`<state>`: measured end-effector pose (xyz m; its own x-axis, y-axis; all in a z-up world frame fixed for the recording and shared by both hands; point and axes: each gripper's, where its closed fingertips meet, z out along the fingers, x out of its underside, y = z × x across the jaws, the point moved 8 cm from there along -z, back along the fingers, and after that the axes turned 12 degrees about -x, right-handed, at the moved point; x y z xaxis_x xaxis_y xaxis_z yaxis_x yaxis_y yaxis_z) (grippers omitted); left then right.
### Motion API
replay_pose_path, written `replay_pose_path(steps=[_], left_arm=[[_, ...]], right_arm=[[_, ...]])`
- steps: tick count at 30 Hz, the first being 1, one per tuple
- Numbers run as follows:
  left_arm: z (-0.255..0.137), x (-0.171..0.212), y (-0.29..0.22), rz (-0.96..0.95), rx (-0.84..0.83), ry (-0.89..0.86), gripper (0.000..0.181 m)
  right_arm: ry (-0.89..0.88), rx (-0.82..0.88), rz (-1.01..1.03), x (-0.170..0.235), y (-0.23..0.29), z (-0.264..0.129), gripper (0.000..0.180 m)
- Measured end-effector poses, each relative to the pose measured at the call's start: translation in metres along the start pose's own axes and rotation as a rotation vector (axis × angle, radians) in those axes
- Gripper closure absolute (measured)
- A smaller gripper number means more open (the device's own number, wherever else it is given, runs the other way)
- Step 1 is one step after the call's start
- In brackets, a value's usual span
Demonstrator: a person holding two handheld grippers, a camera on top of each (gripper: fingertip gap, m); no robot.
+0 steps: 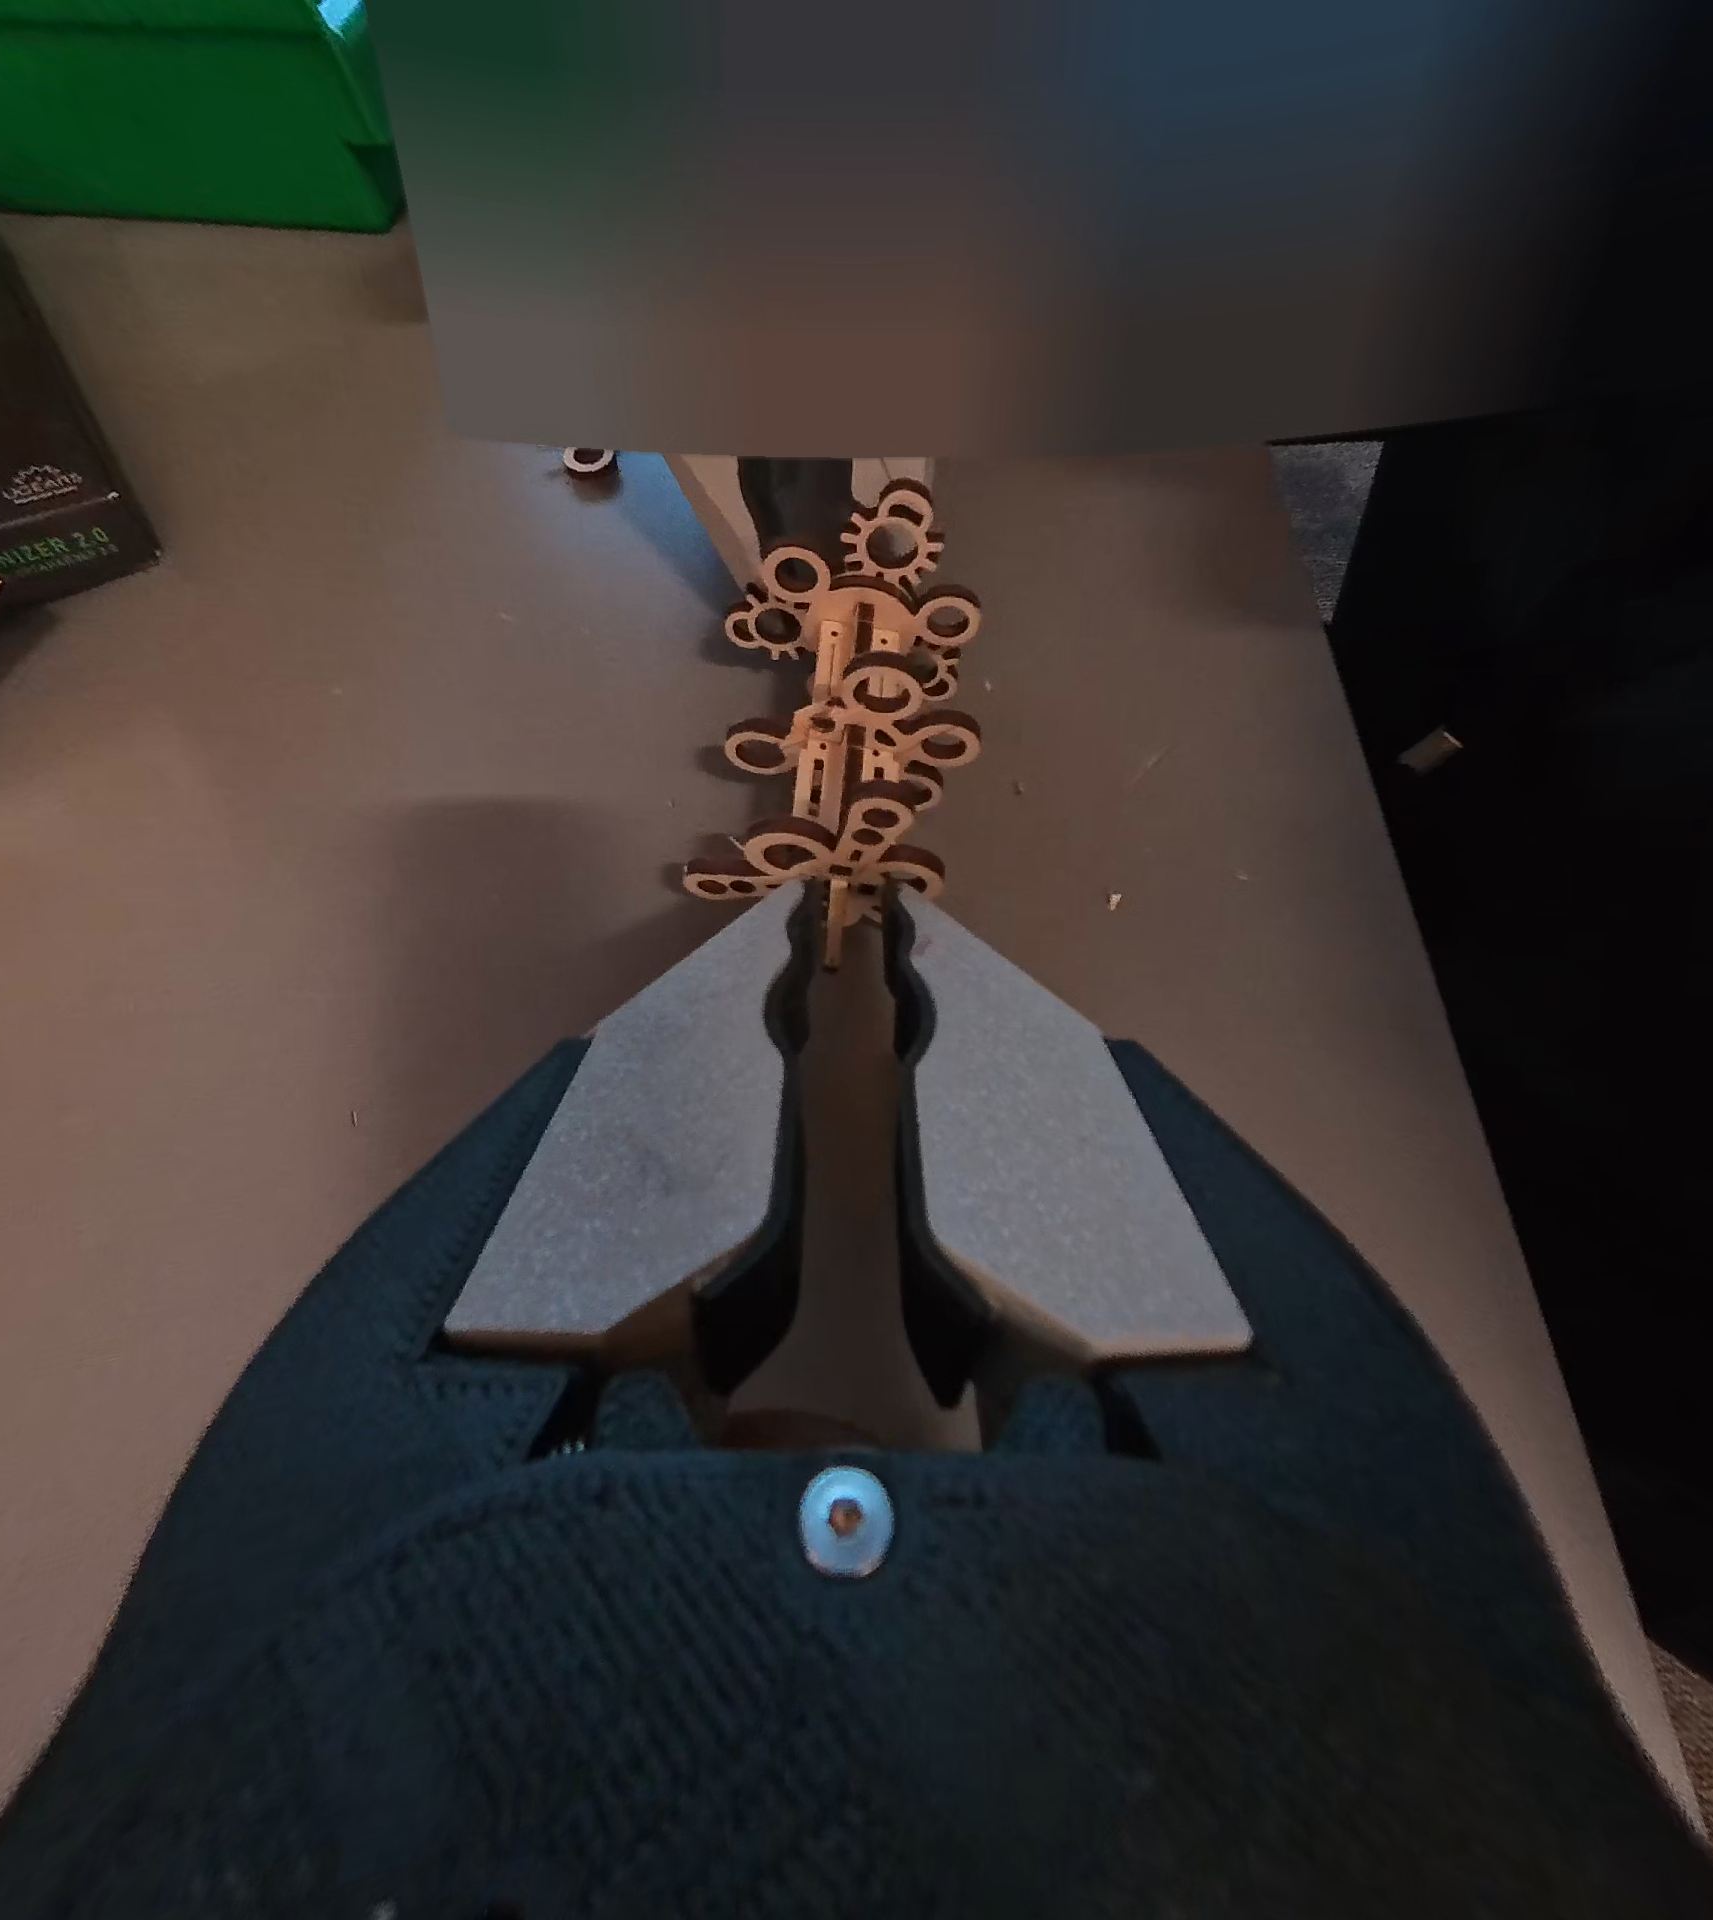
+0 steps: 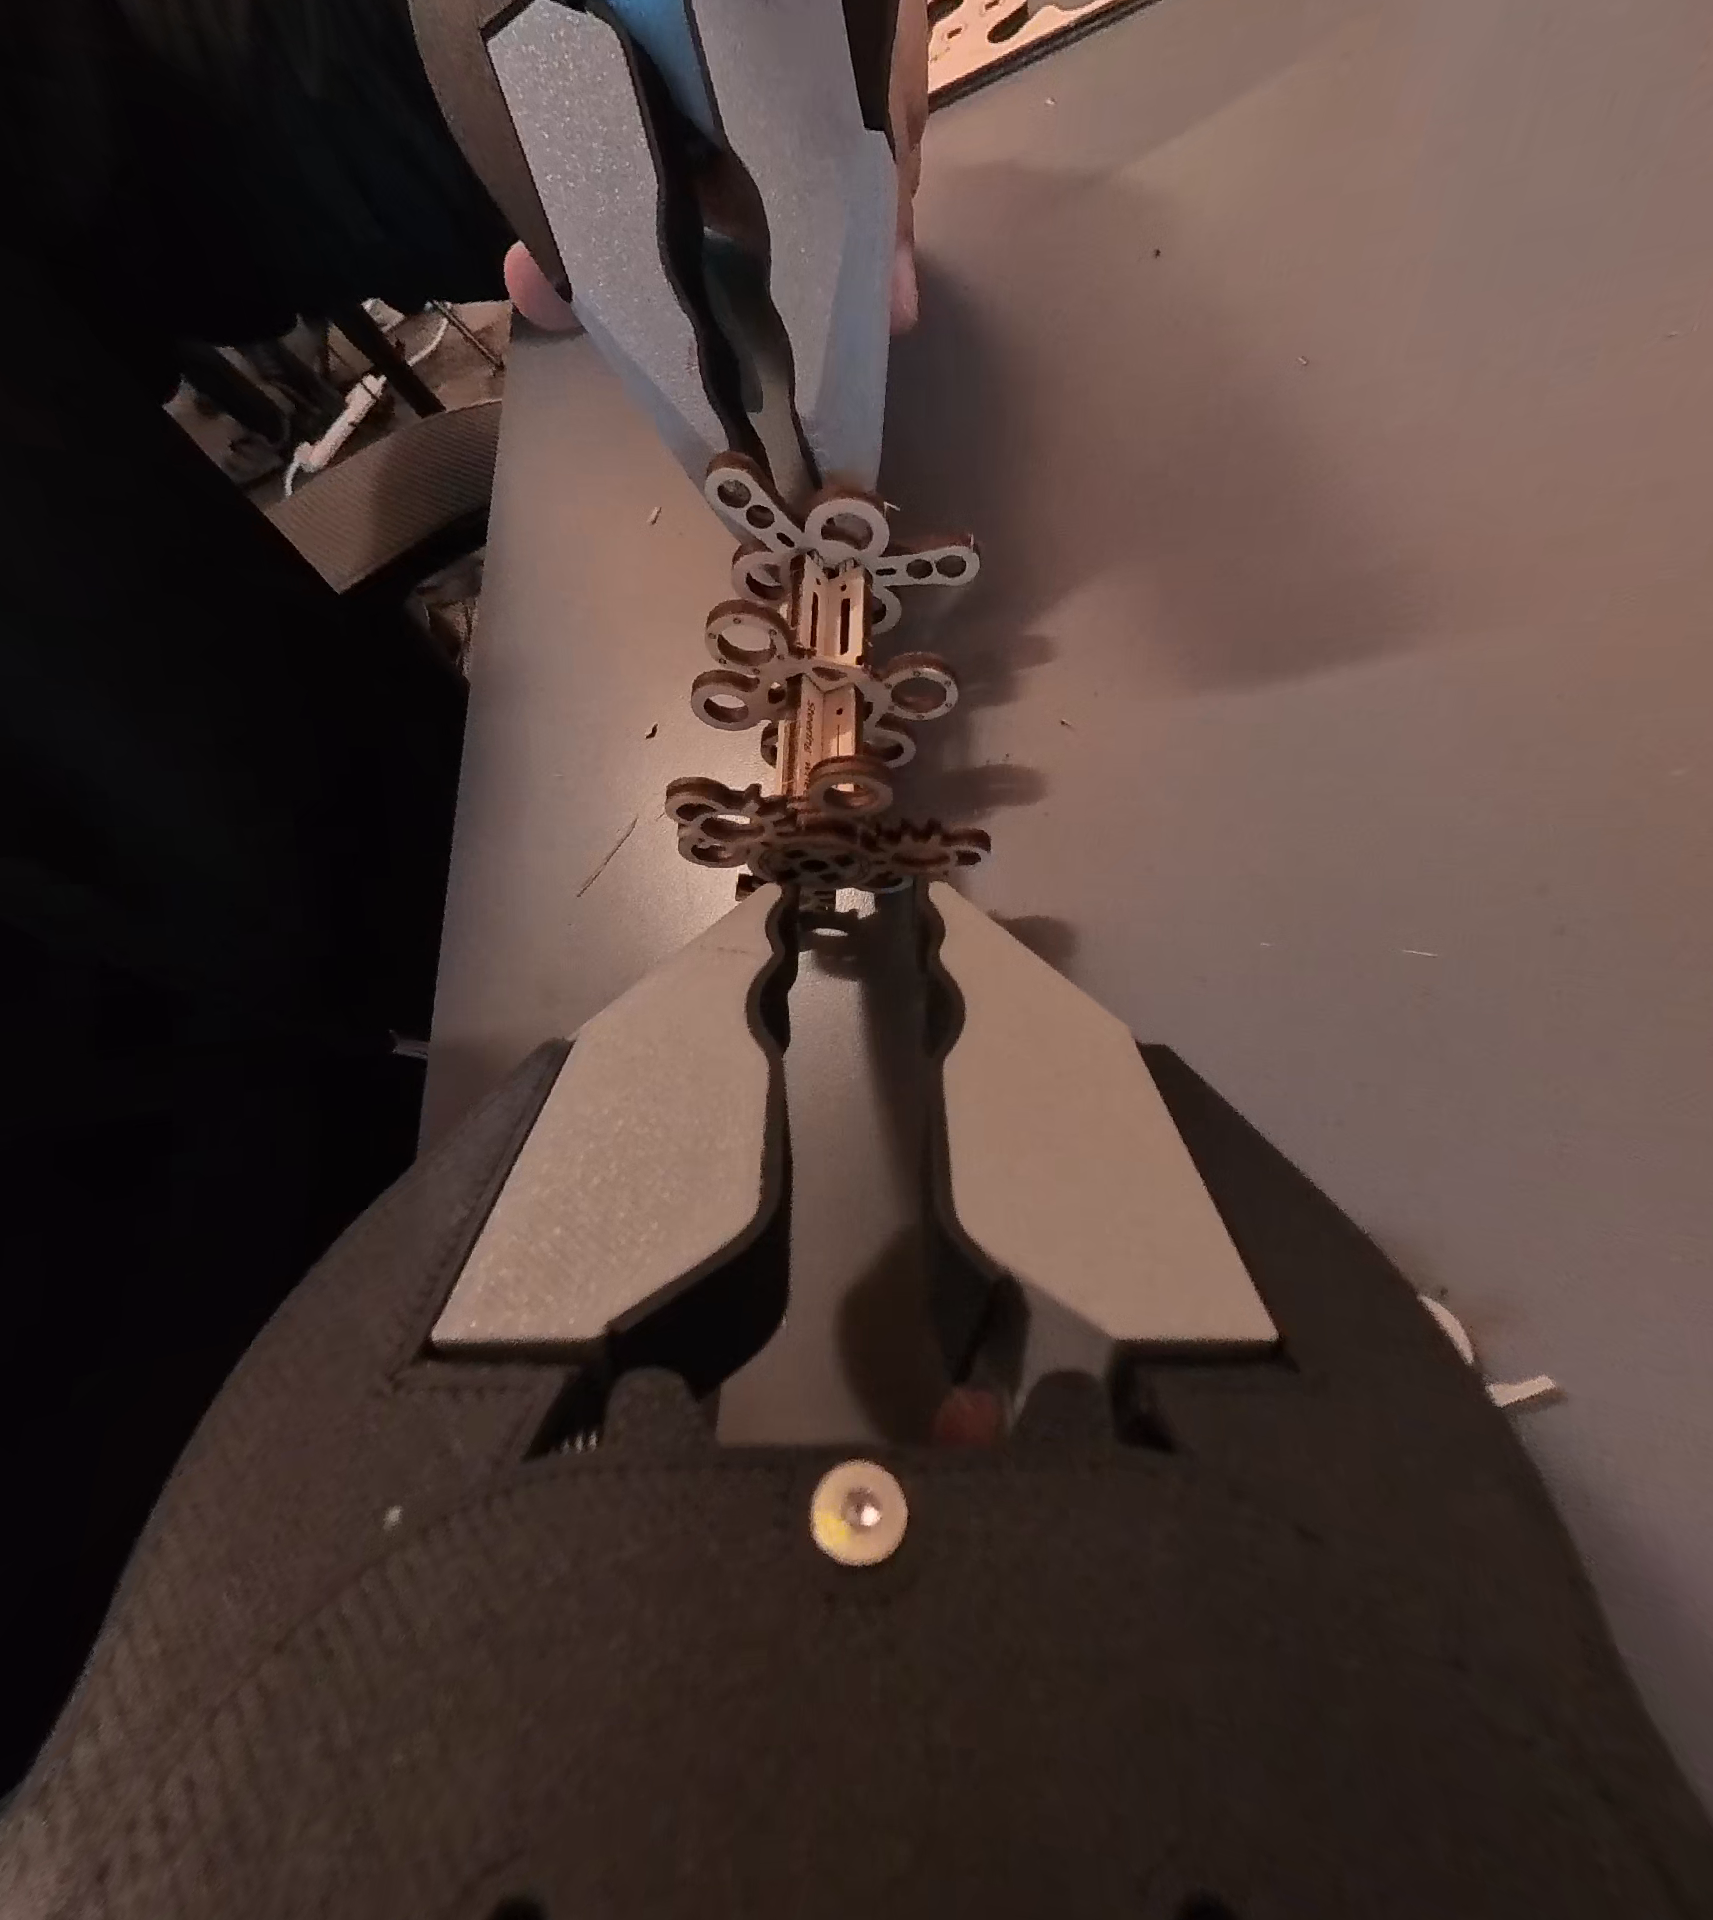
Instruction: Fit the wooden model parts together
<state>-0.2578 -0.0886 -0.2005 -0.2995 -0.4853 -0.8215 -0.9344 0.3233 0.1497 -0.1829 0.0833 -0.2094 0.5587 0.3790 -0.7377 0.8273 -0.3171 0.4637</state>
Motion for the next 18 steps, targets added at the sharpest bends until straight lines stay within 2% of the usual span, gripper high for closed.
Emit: replay_pose_path(steps=[18], left_arm=[[0.0012, -0.0016, -0.0005, -0.025, -0.007, 0.007, 0.174]], right_arm=[[0.006, -0.012, 0.014, 0.0001, -0.0002, -0.0004, 0.162]])
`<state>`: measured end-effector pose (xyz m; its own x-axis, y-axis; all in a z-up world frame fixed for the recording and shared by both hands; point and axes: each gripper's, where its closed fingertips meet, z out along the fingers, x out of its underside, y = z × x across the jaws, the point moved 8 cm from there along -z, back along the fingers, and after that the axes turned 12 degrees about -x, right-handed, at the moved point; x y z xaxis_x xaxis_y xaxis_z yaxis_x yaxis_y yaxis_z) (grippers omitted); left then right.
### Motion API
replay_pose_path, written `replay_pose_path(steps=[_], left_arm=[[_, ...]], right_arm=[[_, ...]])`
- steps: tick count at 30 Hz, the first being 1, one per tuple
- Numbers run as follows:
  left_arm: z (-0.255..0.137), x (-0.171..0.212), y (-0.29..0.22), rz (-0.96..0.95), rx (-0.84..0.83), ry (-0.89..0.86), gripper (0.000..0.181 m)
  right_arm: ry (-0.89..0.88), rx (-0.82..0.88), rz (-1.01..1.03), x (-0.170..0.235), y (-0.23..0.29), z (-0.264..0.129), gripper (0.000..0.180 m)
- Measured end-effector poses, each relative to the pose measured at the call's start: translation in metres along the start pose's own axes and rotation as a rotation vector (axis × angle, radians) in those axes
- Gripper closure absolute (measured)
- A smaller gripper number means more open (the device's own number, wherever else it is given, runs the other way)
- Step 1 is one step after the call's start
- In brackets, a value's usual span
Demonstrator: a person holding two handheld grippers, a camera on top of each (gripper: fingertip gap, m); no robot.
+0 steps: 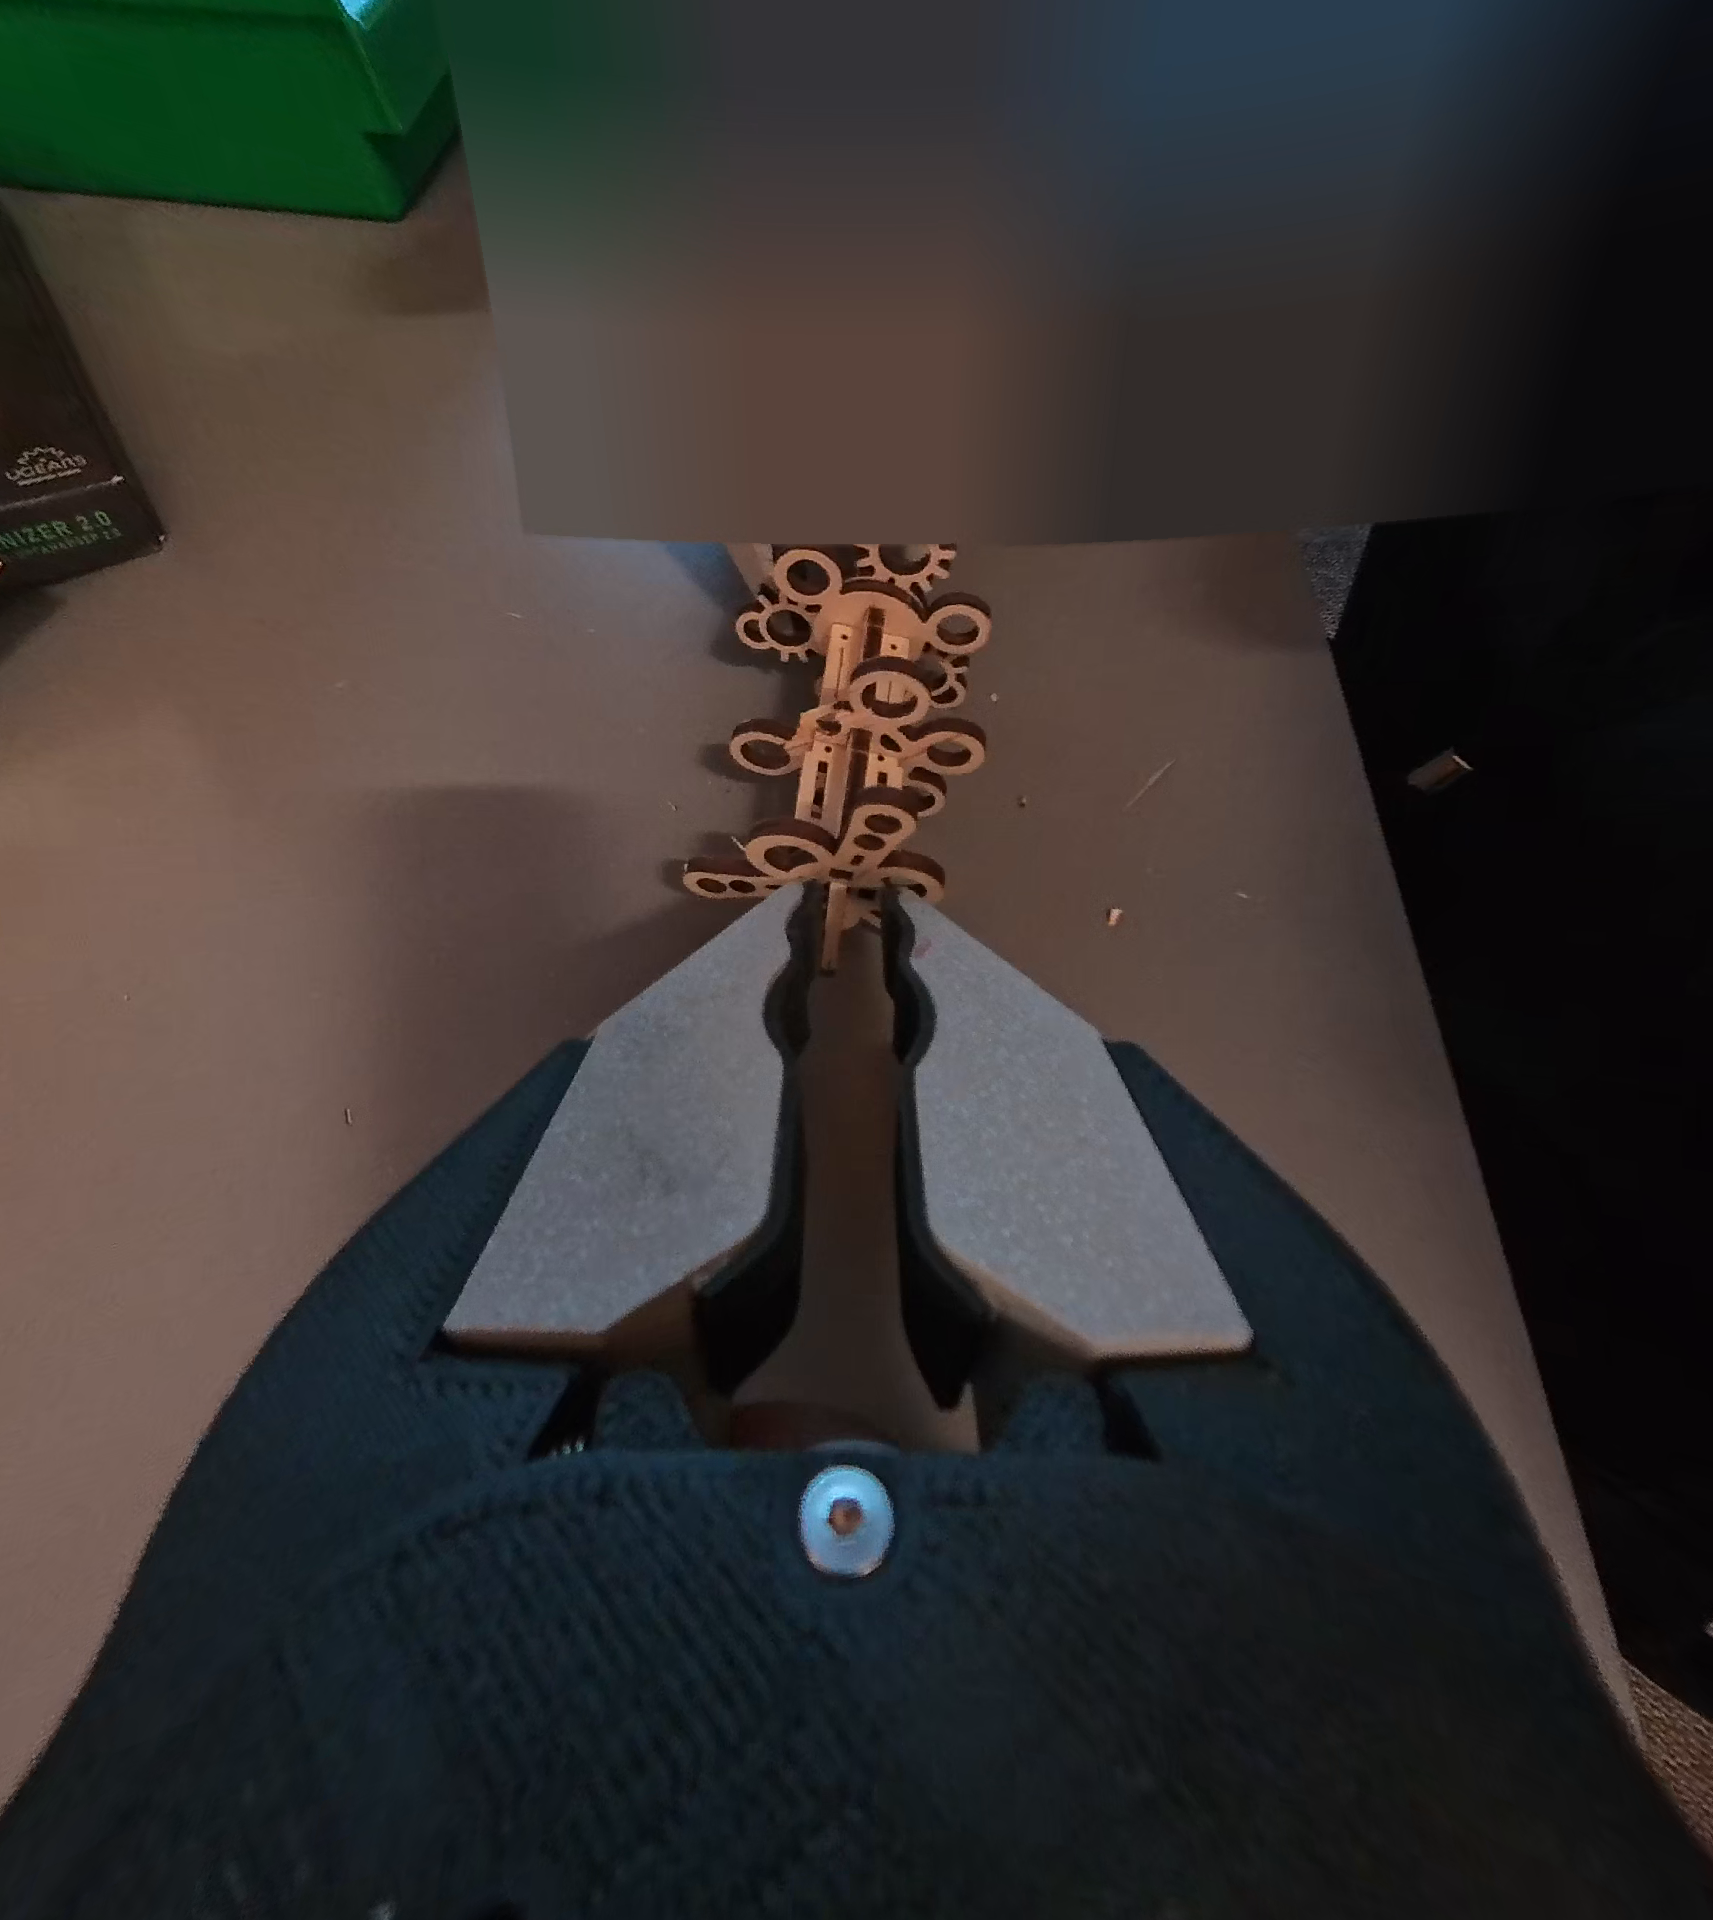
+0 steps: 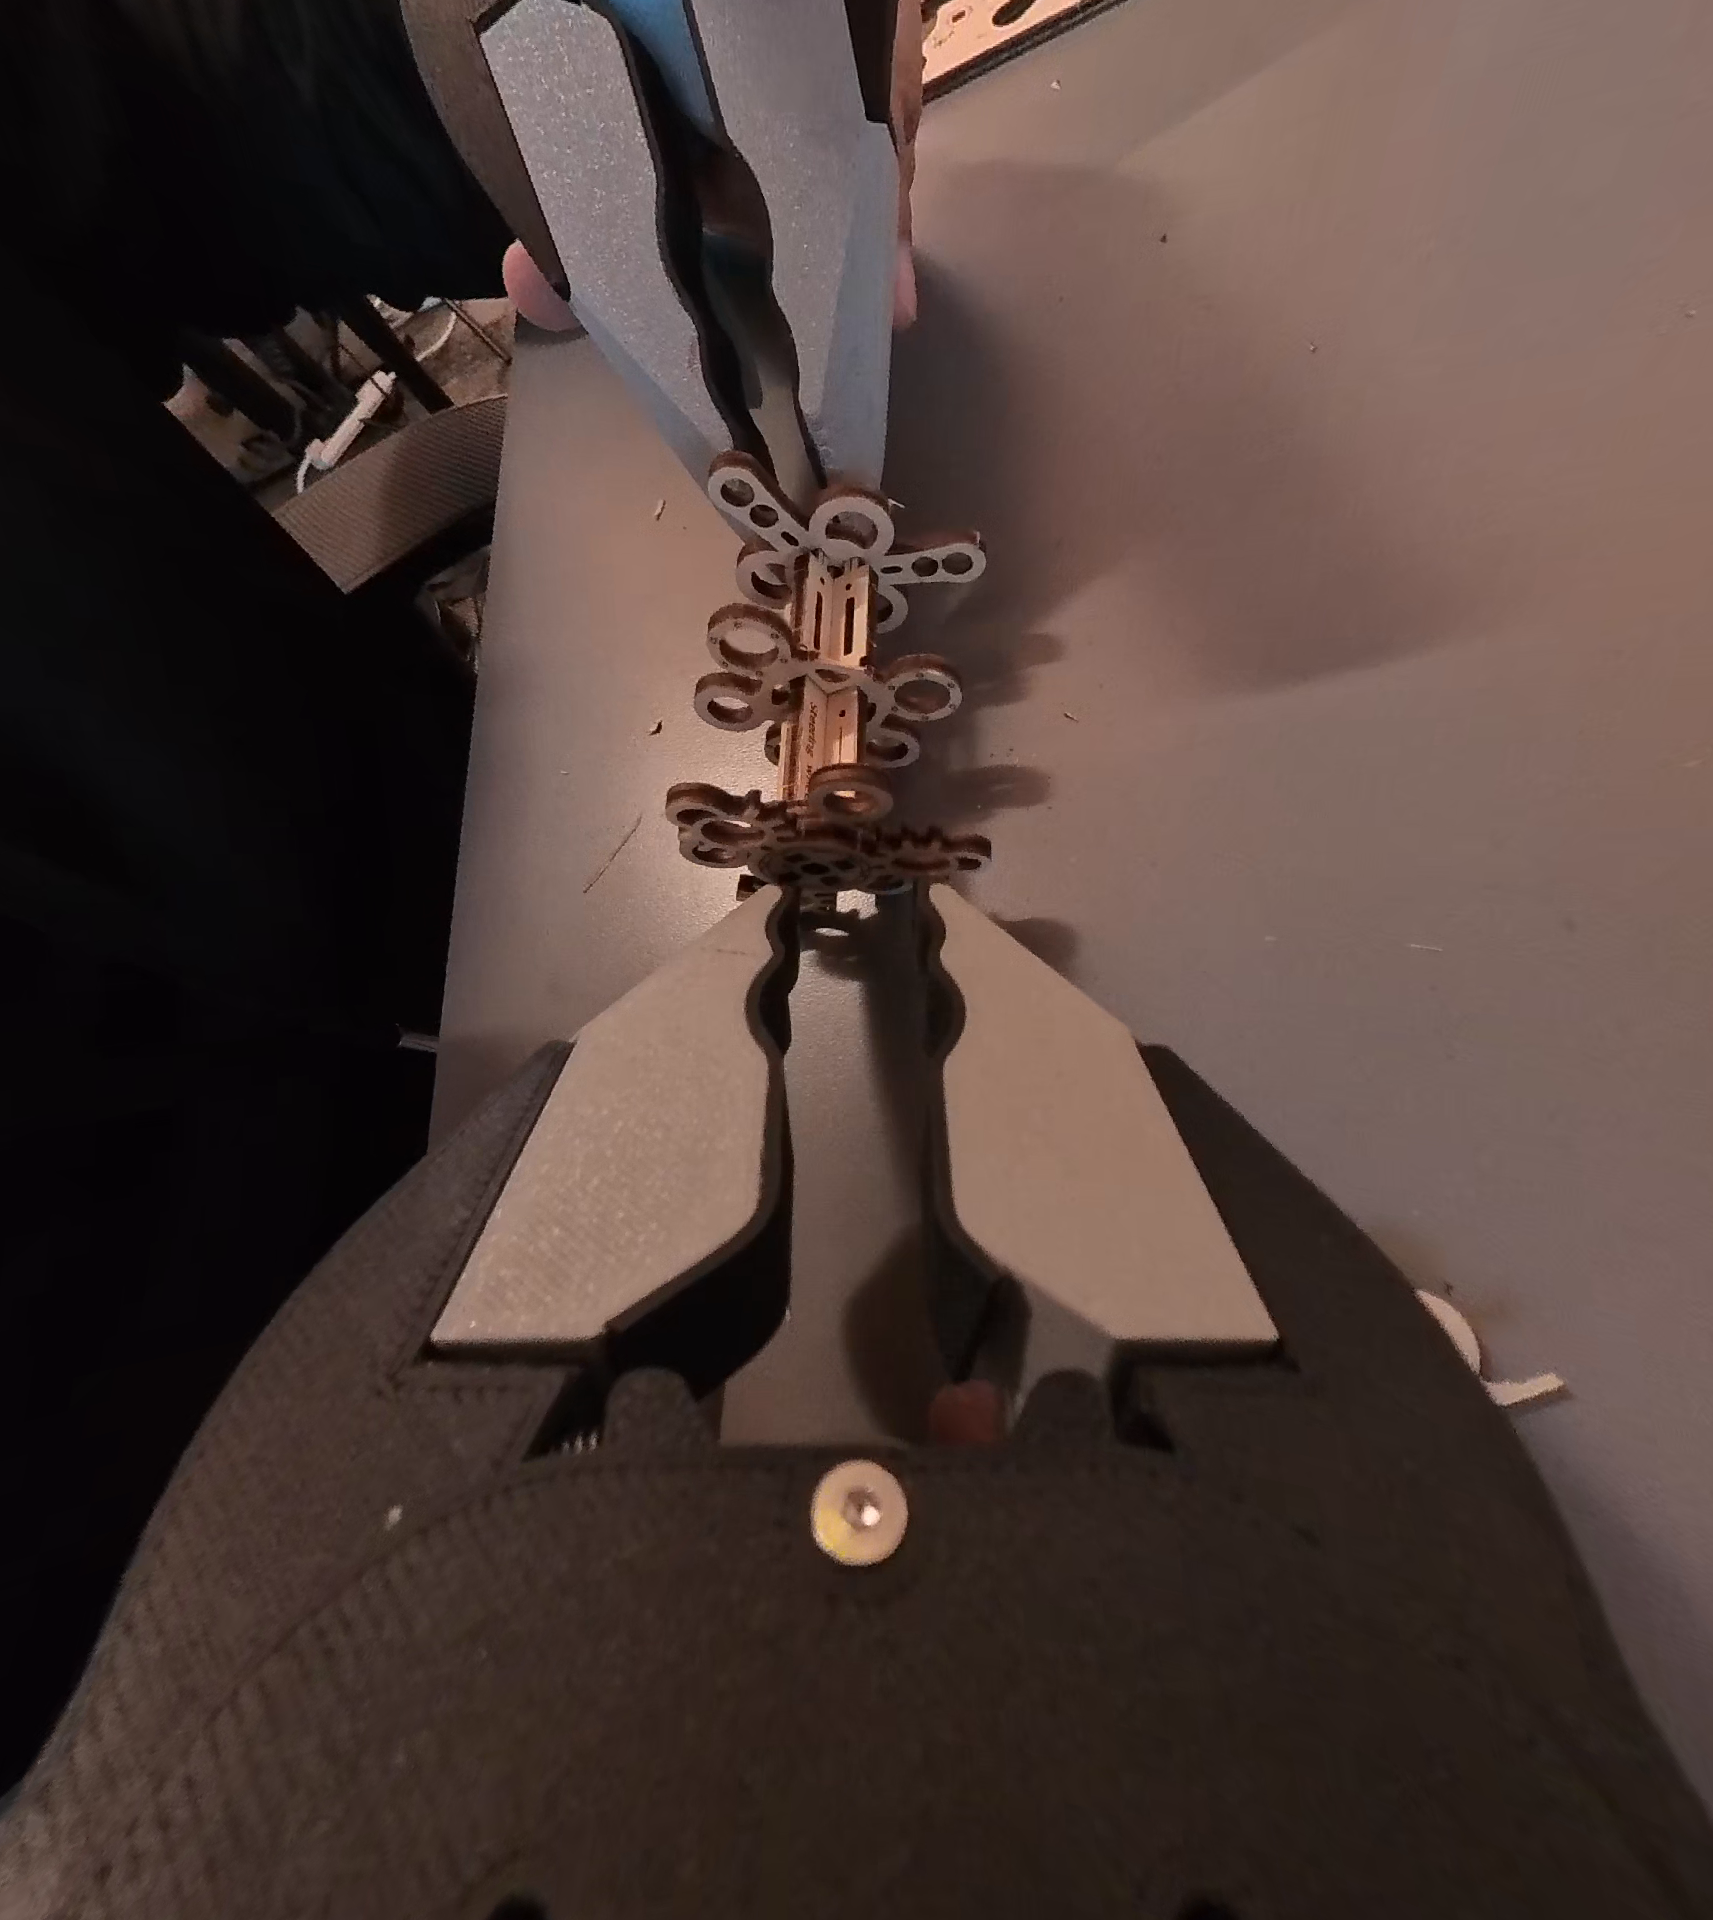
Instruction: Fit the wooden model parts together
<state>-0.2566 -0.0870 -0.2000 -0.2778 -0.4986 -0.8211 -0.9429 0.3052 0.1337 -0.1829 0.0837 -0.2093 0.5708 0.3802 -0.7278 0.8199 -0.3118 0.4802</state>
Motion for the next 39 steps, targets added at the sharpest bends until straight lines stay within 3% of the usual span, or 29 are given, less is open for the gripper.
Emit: replay_pose_path(steps=[10, 16, 18, 39], left_arm=[[0.002, -0.001, 0.001, 0.001, 0.005, -0.001, 0.173], [0.0, 0.002, 0.003, 0.025, 0.014, -0.001, 0.172], [-0.001, 0.003, 0.003, 0.04, 0.005, 0.012, 0.176], [-0.004, -0.003, 0.004, 0.014, -0.012, -0.047, 0.178]], right_arm=[[0.061, 0.026, -0.008, 0.002, 0.0, 0.005, 0.17], [0.034, 0.016, -0.038, 0.001, 0.001, 0.006, 0.169], [0.005, -0.005, -0.037, 0.001, 0.002, 0.002, 0.157], [-0.047, -0.017, -0.008, -0.001, -0.002, -0.005, 0.163]])
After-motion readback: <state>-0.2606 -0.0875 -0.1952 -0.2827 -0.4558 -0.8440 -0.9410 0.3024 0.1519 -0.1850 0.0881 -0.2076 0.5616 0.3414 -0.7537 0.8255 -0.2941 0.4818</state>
